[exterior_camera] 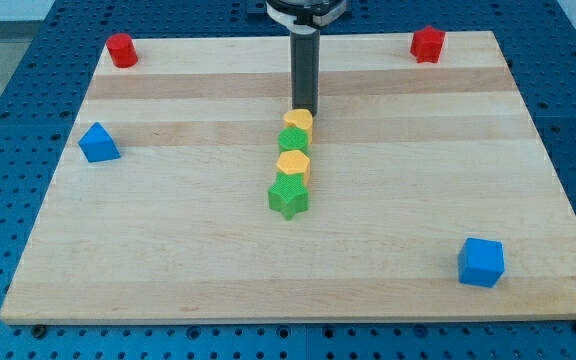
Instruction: Slide the red star slightly towards the center of the board
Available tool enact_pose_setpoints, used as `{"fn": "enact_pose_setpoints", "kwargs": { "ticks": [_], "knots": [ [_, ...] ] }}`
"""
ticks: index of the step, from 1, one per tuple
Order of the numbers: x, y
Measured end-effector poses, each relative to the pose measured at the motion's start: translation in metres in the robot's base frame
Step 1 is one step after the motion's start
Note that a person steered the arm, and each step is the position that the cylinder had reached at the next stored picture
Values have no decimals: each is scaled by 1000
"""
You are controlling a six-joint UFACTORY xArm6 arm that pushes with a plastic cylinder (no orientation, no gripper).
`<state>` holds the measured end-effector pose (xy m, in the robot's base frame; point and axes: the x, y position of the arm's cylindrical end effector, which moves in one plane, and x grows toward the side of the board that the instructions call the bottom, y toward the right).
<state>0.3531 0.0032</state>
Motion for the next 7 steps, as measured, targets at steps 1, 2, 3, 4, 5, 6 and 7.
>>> {"fn": "enact_pose_setpoints", "kwargs": {
  "ticks": [1, 2, 3, 4, 5, 6, 7],
  "knots": [
    [-2, 0],
    [-10, 0],
    [-45, 9],
    [-70, 63],
    [-71, 125],
    [-62, 176],
    [-66, 259]
  ]
}}
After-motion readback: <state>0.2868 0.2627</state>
